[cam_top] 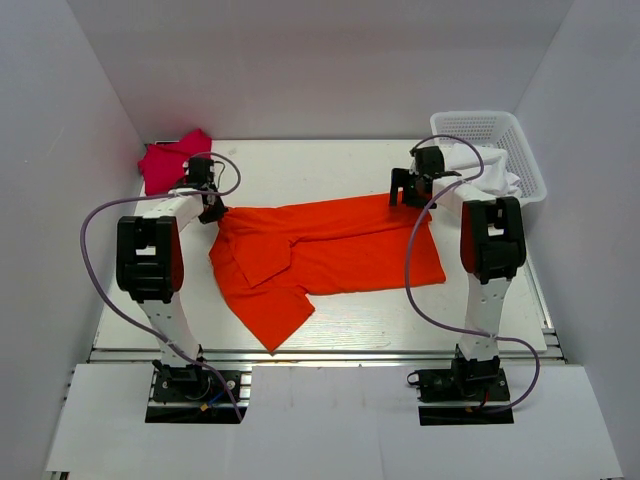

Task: Fold and stack the t-shirts
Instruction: Fold the flattened tshirt in 1/3 of the way

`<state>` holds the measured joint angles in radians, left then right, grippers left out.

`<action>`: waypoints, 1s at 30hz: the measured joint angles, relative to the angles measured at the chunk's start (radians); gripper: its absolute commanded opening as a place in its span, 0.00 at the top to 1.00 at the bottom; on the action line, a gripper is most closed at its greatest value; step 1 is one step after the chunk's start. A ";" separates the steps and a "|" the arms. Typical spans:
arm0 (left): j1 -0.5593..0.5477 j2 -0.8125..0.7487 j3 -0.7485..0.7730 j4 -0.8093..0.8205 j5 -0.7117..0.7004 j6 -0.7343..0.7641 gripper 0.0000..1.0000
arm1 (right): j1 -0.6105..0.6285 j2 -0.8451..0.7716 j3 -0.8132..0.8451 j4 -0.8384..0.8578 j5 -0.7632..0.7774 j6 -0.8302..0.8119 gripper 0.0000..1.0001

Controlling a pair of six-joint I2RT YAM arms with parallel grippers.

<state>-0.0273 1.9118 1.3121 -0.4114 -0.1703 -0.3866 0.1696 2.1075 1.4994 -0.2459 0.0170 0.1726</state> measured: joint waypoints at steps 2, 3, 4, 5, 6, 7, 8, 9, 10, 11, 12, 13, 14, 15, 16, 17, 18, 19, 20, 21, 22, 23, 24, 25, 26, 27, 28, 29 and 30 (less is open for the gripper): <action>0.007 0.010 0.005 -0.008 0.007 -0.003 0.87 | 0.000 0.008 0.015 -0.011 0.008 0.006 0.11; 0.010 0.013 0.005 -0.012 0.011 -0.007 0.81 | 0.000 0.010 0.021 -0.017 0.012 0.009 0.11; 0.013 0.013 0.005 -0.023 0.013 -0.008 0.80 | 0.000 0.012 0.029 -0.026 0.014 0.011 0.11; 0.019 0.013 0.005 -0.037 0.014 -0.013 0.78 | 0.000 0.013 0.035 -0.034 0.015 0.011 0.11; 0.025 0.012 0.005 -0.049 0.013 -0.017 0.74 | 0.000 0.013 0.039 -0.040 0.014 0.010 0.11; 0.032 0.011 0.005 -0.064 0.013 -0.022 0.69 | 0.000 0.013 0.043 -0.046 0.014 0.009 0.11; 0.041 0.011 0.007 -0.085 0.009 -0.027 0.63 | 0.000 0.013 0.048 -0.050 0.014 0.006 0.11; 0.050 0.010 0.012 -0.111 0.004 -0.032 0.63 | 0.000 0.013 0.051 -0.051 0.013 0.003 0.11; 0.060 0.009 0.018 -0.137 0.001 -0.040 0.63 | 0.000 0.012 0.054 -0.052 0.009 0.002 0.11; 0.068 0.005 0.026 -0.159 -0.002 -0.048 0.55 | 0.000 0.012 0.056 -0.050 0.007 -0.001 0.11; 0.077 -0.002 0.034 -0.181 -0.003 -0.053 0.42 | 0.000 0.008 0.056 -0.048 -0.001 -0.005 0.11; 0.083 -0.014 0.042 -0.197 -0.002 -0.056 0.39 | 0.000 0.005 0.056 -0.049 -0.010 -0.009 0.11; 0.088 -0.031 0.047 -0.206 0.002 -0.063 0.28 | 0.000 -0.002 0.056 -0.048 -0.020 -0.017 0.11; 0.094 -0.054 0.047 -0.209 0.006 -0.066 0.09 | 0.001 -0.011 0.055 -0.046 -0.029 -0.023 0.11; 0.098 -0.082 0.047 -0.208 0.018 -0.068 0.00 | 0.001 -0.023 0.055 -0.044 -0.039 -0.027 0.11; 0.100 -0.112 0.045 -0.200 0.034 -0.069 0.00 | 0.001 -0.035 0.055 -0.043 -0.047 -0.031 0.11; 0.100 -0.144 0.041 -0.180 0.056 -0.073 0.00 | 0.002 -0.049 0.055 -0.042 -0.053 -0.034 0.11; 0.099 -0.173 0.037 -0.158 0.080 -0.074 0.00 | 0.003 -0.064 0.055 -0.040 -0.062 -0.035 0.11; 0.096 -0.200 0.036 -0.136 0.108 -0.071 0.00 | 0.003 -0.076 0.055 -0.035 -0.072 -0.037 0.11; 0.091 -0.222 0.036 -0.113 0.134 -0.063 0.00 | 0.004 -0.086 0.055 -0.030 -0.080 -0.038 0.11; 0.085 -0.238 0.035 -0.091 0.162 -0.057 0.00 | 0.006 -0.093 0.055 -0.022 -0.091 -0.038 0.11; 0.081 -0.249 0.033 -0.065 0.201 -0.048 0.00 | 0.008 -0.098 0.055 -0.013 -0.102 -0.038 0.11; 0.076 -0.254 0.027 -0.039 0.236 -0.041 0.00 | 0.010 -0.099 0.055 -0.009 -0.111 -0.036 0.11; 0.070 -0.255 0.015 -0.012 0.275 -0.035 0.00 | 0.011 -0.099 0.055 -0.007 -0.119 -0.034 0.11; 0.064 -0.255 -0.004 0.016 0.318 -0.032 0.00 | 0.013 -0.098 0.055 -0.008 -0.127 -0.033 0.11; 0.058 -0.252 -0.031 0.042 0.360 -0.026 0.00 | 0.014 -0.097 0.055 -0.008 -0.134 -0.028 0.11; 0.051 -0.249 -0.056 0.058 0.388 -0.021 0.00 | 0.016 -0.097 0.055 -0.006 -0.140 -0.024 0.11; 0.043 -0.245 -0.085 0.073 0.412 -0.018 0.00 | 0.017 -0.095 0.055 -0.002 -0.147 -0.021 0.11; 0.037 -0.235 -0.109 0.076 0.429 -0.015 0.00 | 0.019 -0.090 0.055 0.002 -0.151 -0.016 0.11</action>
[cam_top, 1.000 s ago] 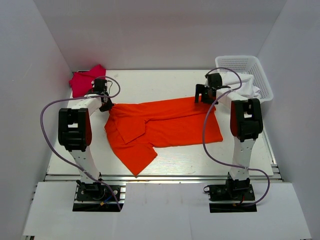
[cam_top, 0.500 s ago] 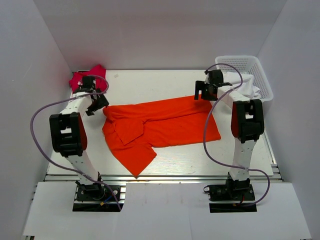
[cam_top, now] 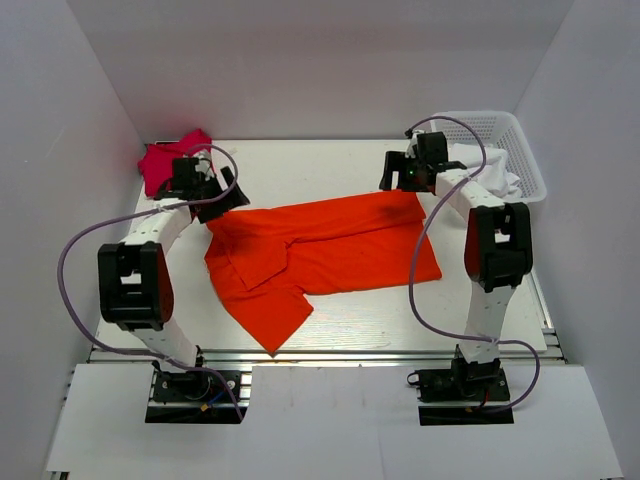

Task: Fold and stack the t-shirts
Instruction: Fold the flattened tshirt in 1/3 of the way

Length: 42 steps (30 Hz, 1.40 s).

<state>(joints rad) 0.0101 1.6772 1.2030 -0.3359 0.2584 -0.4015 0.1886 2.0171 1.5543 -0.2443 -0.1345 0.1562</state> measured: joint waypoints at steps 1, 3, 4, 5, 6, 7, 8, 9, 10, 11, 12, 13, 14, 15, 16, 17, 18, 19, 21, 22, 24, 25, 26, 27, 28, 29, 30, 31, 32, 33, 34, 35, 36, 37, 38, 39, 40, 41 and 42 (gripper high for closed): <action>-0.005 0.013 -0.012 0.000 0.011 0.001 0.00 | 0.002 0.007 0.002 0.006 -0.003 0.004 0.11; -0.014 0.053 -0.026 0.005 0.029 0.005 0.00 | 0.004 0.036 0.014 0.012 -0.007 0.019 0.11; -0.014 0.073 -0.031 0.008 0.041 0.009 0.00 | 0.005 0.053 0.021 0.013 -0.008 0.025 0.11; -0.014 0.096 -0.034 0.009 0.049 0.010 0.00 | 0.005 0.070 0.026 0.014 -0.006 0.032 0.11; -0.013 0.117 -0.037 0.009 0.053 0.012 0.00 | 0.005 0.087 0.027 0.016 -0.002 0.043 0.11; -0.013 0.146 -0.039 0.009 0.057 0.016 0.00 | 0.004 0.101 0.027 0.014 0.005 0.051 0.11; -0.013 0.157 -0.039 0.009 0.056 0.017 0.00 | 0.003 0.115 0.027 0.011 0.013 0.058 0.11; -0.009 0.176 -0.039 0.011 0.057 0.019 0.00 | 0.002 0.128 0.027 0.010 0.027 0.068 0.11; -0.008 0.193 -0.039 0.018 0.059 0.021 0.00 | 0.001 0.138 0.028 0.007 0.036 0.073 0.11; -0.004 0.200 -0.027 0.019 0.066 0.021 0.00 | -0.002 0.150 0.029 0.006 0.050 0.079 0.11; -0.001 0.211 -0.012 0.022 0.065 0.023 0.00 | -0.004 0.151 0.041 0.003 0.055 0.087 0.11; 0.002 0.230 0.007 0.023 0.068 0.025 0.00 | -0.006 0.154 0.053 0.003 0.064 0.095 0.11; 0.003 0.251 0.033 0.022 0.075 0.026 0.00 | -0.011 0.161 0.065 0.001 0.069 0.101 0.11; 0.004 0.276 0.063 0.020 0.079 0.027 0.00 | -0.015 0.170 0.077 0.000 0.076 0.107 0.11; 0.006 0.304 0.101 0.020 0.087 0.027 0.00 | -0.020 0.180 0.087 -0.001 0.080 0.111 0.11; 0.007 0.335 0.144 0.017 0.093 0.027 0.00 | -0.026 0.190 0.095 -0.005 0.085 0.118 0.11; 0.007 0.362 0.180 0.018 0.095 0.027 0.00 | -0.033 0.200 0.111 -0.008 0.084 0.125 0.11; 0.007 0.392 0.219 0.018 0.097 0.027 0.00 | -0.038 0.205 0.120 -0.010 0.087 0.127 0.11; 0.007 0.447 0.306 0.003 0.097 0.028 0.00 | -0.050 0.220 0.143 -0.018 0.084 0.129 0.11; 0.007 0.472 0.341 0.000 0.097 0.029 0.00 | -0.055 0.229 0.157 -0.023 0.082 0.129 0.11; 0.006 0.507 0.399 -0.014 0.097 0.034 0.00 | -0.062 0.257 0.206 -0.042 0.077 0.125 0.11; 0.005 0.522 0.423 -0.022 0.097 0.037 0.00 | -0.064 0.271 0.230 -0.048 0.074 0.122 0.11; 0.005 0.534 0.449 -0.038 0.097 0.039 0.00 | -0.065 0.285 0.252 -0.051 0.069 0.118 0.11; 0.005 0.548 0.480 -0.060 0.093 0.042 0.00 | -0.066 0.295 0.270 -0.056 0.063 0.113 0.11; 0.005 0.563 0.510 -0.081 0.090 0.045 0.00 | -0.066 0.300 0.283 -0.062 0.056 0.104 0.11; 0.005 0.581 0.549 -0.108 0.085 0.049 0.00 | -0.066 0.302 0.293 -0.075 0.050 0.093 0.11; 0.005 0.594 0.584 -0.133 0.077 0.055 0.00 | -0.064 0.302 0.301 -0.088 0.044 0.084 0.11; 0.006 0.599 0.606 -0.149 0.064 0.062 0.00 | -0.064 0.302 0.315 -0.104 0.040 0.072 0.11; 0.007 0.598 0.620 -0.165 0.054 0.069 0.00 | -0.063 0.301 0.324 -0.109 0.037 0.061 0.11; 0.007 0.591 0.629 -0.176 0.044 0.076 0.00 | -0.061 0.296 0.330 -0.113 0.034 0.048 0.09; 0.007 0.581 0.632 -0.184 0.033 0.081 0.00 | -0.058 0.287 0.330 -0.117 0.032 0.039 0.09; 0.007 0.565 0.631 -0.198 0.015 0.087 0.00 | -0.056 0.276 0.330 -0.126 0.031 0.030 0.09; 0.006 0.544 0.625 -0.211 -0.003 0.092 0.00 | -0.053 0.258 0.327 -0.132 0.029 0.019 0.09; 0.006 0.518 0.612 -0.217 -0.023 0.096 0.00 | -0.050 0.232 0.311 -0.129 0.029 0.012 0.09; 0.005 0.474 0.580 -0.222 -0.052 0.100 0.00 | -0.046 0.195 0.286 -0.129 0.029 0.004 0.09; 0.004 0.430 0.542 -0.226 -0.070 0.103 0.00 | -0.040 0.151 0.254 -0.126 0.029 -0.002 0.09; 0.002 0.370 0.489 -0.231 -0.092 0.103 0.00 | -0.034 0.100 0.210 -0.113 0.030 -0.005 0.09; -0.001 0.304 0.434 -0.246 -0.115 0.095 0.00 | -0.026 0.049 0.172 -0.114 0.030 -0.005 0.09; -0.006 0.239 0.379 -0.257 -0.133 0.084 0.00 | -0.018 -0.002 0.123 -0.090 0.035 -0.001 0.09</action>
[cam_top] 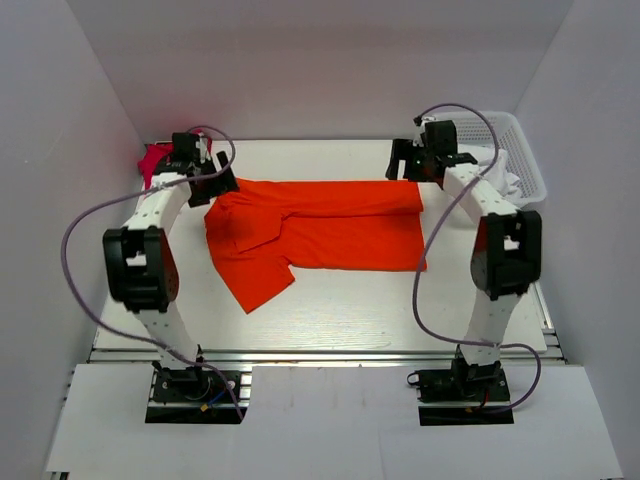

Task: Fold and stack the t-shirts
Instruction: Fold the flattened tshirt in 1/3 of the way, then grap the side of the flattened tshirt closest away from the robot with both arms

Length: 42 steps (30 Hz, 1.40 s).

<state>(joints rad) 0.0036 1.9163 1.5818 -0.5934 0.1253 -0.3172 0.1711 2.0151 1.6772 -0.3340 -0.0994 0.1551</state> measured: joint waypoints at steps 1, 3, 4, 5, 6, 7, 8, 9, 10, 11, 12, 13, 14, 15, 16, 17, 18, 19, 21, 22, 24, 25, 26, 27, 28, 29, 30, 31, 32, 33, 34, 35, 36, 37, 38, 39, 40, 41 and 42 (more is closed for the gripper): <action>-0.006 -0.071 -0.068 -0.003 -0.018 -0.020 0.00 | 0.010 -0.067 -0.071 0.027 0.008 0.006 0.09; -0.022 -0.211 -0.213 -0.018 -0.037 -0.063 0.00 | 0.028 -0.184 -0.201 0.060 0.026 0.038 0.09; -0.033 -0.285 -0.300 -0.018 -0.039 -0.081 0.00 | 0.037 -0.243 -0.274 0.086 0.035 0.056 0.09; -0.048 -0.358 -0.393 -0.030 -0.039 -0.100 0.00 | 0.045 -0.303 -0.351 0.107 0.043 0.082 0.09; -0.061 -0.415 -0.465 -0.047 -0.036 -0.113 0.00 | 0.048 -0.350 -0.411 0.122 0.056 0.105 0.09; -0.085 -0.477 -0.548 -0.061 -0.036 -0.129 0.00 | 0.049 -0.394 -0.478 0.143 0.073 0.128 0.09; -0.104 -0.523 -0.608 -0.076 -0.034 -0.141 0.00 | 0.048 -0.436 -0.540 0.155 0.087 0.150 0.09; -0.124 -0.568 -0.671 -0.087 -0.031 -0.154 0.00 | 0.045 -0.472 -0.597 0.173 0.101 0.172 0.09; -0.145 -0.603 -0.716 -0.104 -0.028 -0.164 0.00 | 0.045 -0.504 -0.650 0.184 0.113 0.193 0.09; -0.169 -0.638 -0.758 -0.115 -0.025 -0.175 0.00 | 0.043 -0.534 -0.700 0.189 0.124 0.214 0.09; -0.191 -0.666 -0.793 -0.121 -0.021 -0.186 0.00 | 0.042 -0.557 -0.733 0.188 0.134 0.229 0.09; -0.209 -0.686 -0.817 -0.128 -0.018 -0.195 0.02 | 0.040 -0.578 -0.765 0.185 0.149 0.242 0.09; -0.232 -0.703 -0.839 -0.136 -0.014 -0.205 0.02 | 0.040 -0.598 -0.786 0.183 0.160 0.254 0.09; -0.252 -0.710 -0.853 -0.136 -0.013 -0.212 0.02 | 0.039 -0.613 -0.798 0.180 0.172 0.261 0.09; -0.272 -0.711 -0.864 -0.136 -0.013 -0.222 0.04 | 0.039 -0.630 -0.806 0.179 0.183 0.267 0.09; -0.292 -0.711 -0.875 -0.135 -0.019 -0.232 0.05 | 0.039 -0.645 -0.808 0.179 0.191 0.272 0.09; -0.307 -0.710 -0.885 -0.134 -0.026 -0.240 0.06 | 0.038 -0.658 -0.808 0.182 0.197 0.275 0.09; -0.327 -0.703 -0.894 -0.136 -0.038 -0.249 0.06 | 0.038 -0.669 -0.808 0.187 0.201 0.279 0.09; -0.354 -0.672 -0.901 -0.135 -0.066 -0.266 0.11 | 0.038 -0.681 -0.808 0.188 0.205 0.282 0.09; -0.367 -0.649 -0.901 -0.134 -0.082 -0.272 0.14 | 0.038 -0.683 -0.808 0.188 0.205 0.283 0.09; -0.388 -0.589 -0.900 -0.126 -0.110 -0.280 0.23 | 0.038 -0.683 -0.808 0.185 0.205 0.283 0.09; -0.396 -0.560 -0.900 -0.122 -0.126 -0.286 0.27 | 0.038 -0.683 -0.808 0.183 0.205 0.283 0.09; -0.403 -0.540 -0.888 -0.135 -0.141 -0.288 0.30 | 0.038 -0.683 -0.808 0.182 0.205 0.283 0.09; -0.408 -0.533 -0.881 -0.131 -0.152 -0.289 0.43 | 0.038 -0.683 -0.808 0.177 0.206 0.283 0.09; -0.413 -0.526 -0.878 -0.124 -0.163 -0.297 0.48 | 0.038 -0.683 -0.808 0.173 0.206 0.283 0.09; -0.417 -0.521 -0.877 -0.118 -0.173 -0.295 0.56 | 0.038 -0.683 -0.809 0.171 0.209 0.283 0.09; -0.420 -0.517 -0.875 -0.116 -0.180 -0.297 0.64 | 0.038 -0.683 -0.812 0.169 0.212 0.283 0.09; -0.423 -0.515 -0.873 -0.112 -0.187 -0.296 0.69 | 0.037 -0.685 -0.818 0.169 0.216 0.283 0.09; -0.425 -0.513 -0.872 -0.109 -0.193 -0.297 0.76 | 0.037 -0.689 -0.827 0.165 0.220 0.283 0.09; -0.425 -0.513 -0.872 -0.106 -0.197 -0.299 0.91 | 0.037 -0.694 -0.837 0.158 0.224 0.283 0.09; -0.425 -0.513 -0.871 -0.103 -0.200 -0.304 1.00 | 0.036 -0.702 -0.849 0.150 0.228 0.284 0.09; -0.425 -0.512 -0.869 -0.101 -0.204 -0.301 1.00 | 0.034 -0.709 -0.859 0.142 0.232 0.283 0.09; -0.426 -0.512 -0.868 -0.101 -0.210 -0.300 1.00 | 0.034 -0.716 -0.867 0.127 0.236 0.284 0.09; -0.426 -0.510 -0.868 -0.101 -0.214 -0.299 1.00 | 0.034 -0.723 -0.873 0.116 0.243 0.284 0.09; -0.426 -0.510 -0.867 -0.102 -0.217 -0.299 1.00 | 0.034 -0.728 -0.877 0.100 0.250 0.286 0.09; -0.426 -0.510 -0.866 -0.102 -0.220 -0.300 1.00 | 0.034 -0.734 -0.880 0.089 0.255 0.288 0.09; -0.426 -0.510 -0.866 -0.102 -0.222 -0.300 1.00 | 0.034 -0.742 -0.887 0.084 0.258 0.290 0.09; -0.426 -0.510 -0.866 -0.103 -0.222 -0.299 1.00 | 0.033 -0.752 -0.893 0.071 0.259 0.292 0.09; -0.426 -0.512 -0.866 -0.103 -0.222 -0.299 1.00 | 0.033 -0.763 -0.902 0.063 0.261 0.295 0.09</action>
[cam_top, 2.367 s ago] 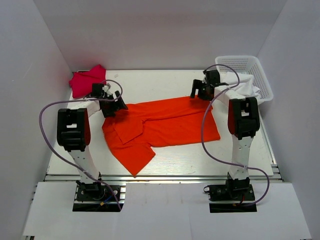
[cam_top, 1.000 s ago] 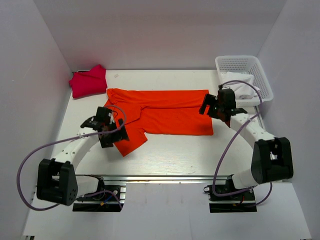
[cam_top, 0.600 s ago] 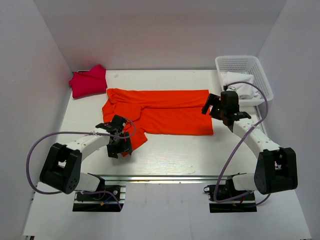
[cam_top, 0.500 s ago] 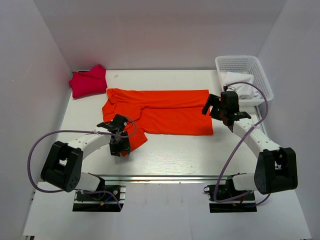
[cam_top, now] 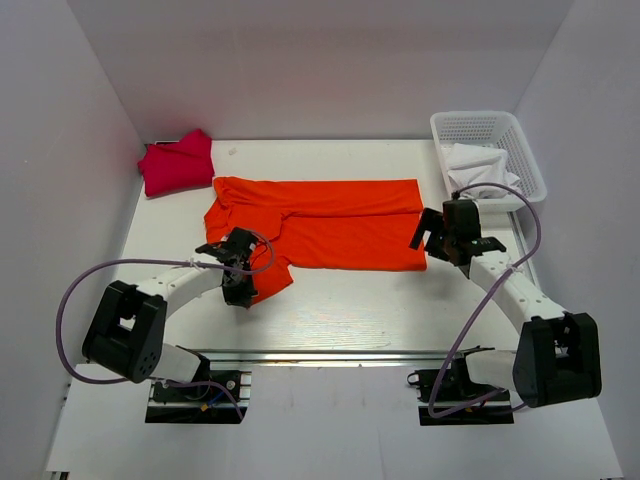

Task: Fold and stack the t-shirts
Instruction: Grap the side of the flattened tshirt closest away from the robot with both arms

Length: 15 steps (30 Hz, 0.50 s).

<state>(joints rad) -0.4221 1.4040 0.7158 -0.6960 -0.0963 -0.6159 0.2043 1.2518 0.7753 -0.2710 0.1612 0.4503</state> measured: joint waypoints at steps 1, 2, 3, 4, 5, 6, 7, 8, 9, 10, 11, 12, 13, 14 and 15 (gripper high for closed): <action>0.000 -0.003 0.000 0.000 0.002 0.003 1.00 | 0.000 -0.010 -0.010 -0.008 0.001 0.003 0.09; 0.000 -0.008 0.000 0.001 0.006 0.006 1.00 | 0.000 -0.018 -0.022 -0.014 0.001 0.005 0.09; 0.000 -0.012 0.002 0.000 0.011 0.008 1.00 | 0.000 -0.022 -0.032 -0.020 0.001 0.007 0.09; 0.000 -0.017 0.003 0.001 0.017 0.011 1.00 | 0.000 -0.021 -0.042 -0.025 0.000 0.009 0.09; 0.000 -0.020 0.006 0.001 0.022 0.013 1.00 | 0.000 -0.016 -0.051 -0.028 -0.003 0.013 0.09; 0.000 -0.022 0.010 0.001 0.026 0.015 1.00 | 0.000 -0.008 -0.061 -0.034 -0.010 0.016 0.13; 0.000 -0.022 0.014 0.001 0.029 0.017 1.00 | 0.000 -0.002 -0.066 -0.033 -0.013 0.018 0.13; 0.000 -0.022 0.019 0.000 0.031 0.018 1.00 | 0.000 0.008 -0.071 -0.032 -0.019 0.025 0.15; 0.000 -0.023 0.022 0.002 0.032 0.018 1.00 | 0.000 0.021 -0.077 -0.032 -0.026 0.031 0.16; 0.000 -0.025 0.024 0.002 0.033 0.018 1.00 | 0.000 0.032 -0.085 -0.024 -0.031 0.036 0.18; 0.000 -0.028 0.026 0.001 0.034 0.018 1.00 | 0.000 0.044 -0.093 -0.019 -0.034 0.042 0.20; 0.000 -0.032 0.026 0.001 0.034 0.019 1.00 | 0.000 0.058 -0.102 -0.011 -0.037 0.047 0.21; 0.000 -0.036 0.026 0.001 0.034 0.021 1.00 | 0.000 0.071 -0.106 -0.007 -0.037 0.051 0.21; 0.000 -0.039 0.026 0.000 0.034 0.021 1.00 | 0.000 0.090 -0.106 -0.003 -0.038 0.059 0.23; 0.000 -0.040 0.027 -0.001 0.034 0.021 1.00 | 0.000 0.106 -0.106 0.005 -0.039 0.063 0.23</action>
<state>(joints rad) -0.4221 1.3636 0.7425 -0.6968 -0.0624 -0.5945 0.2043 1.3579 0.6693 -0.2657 0.1223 0.5129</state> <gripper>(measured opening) 0.018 0.782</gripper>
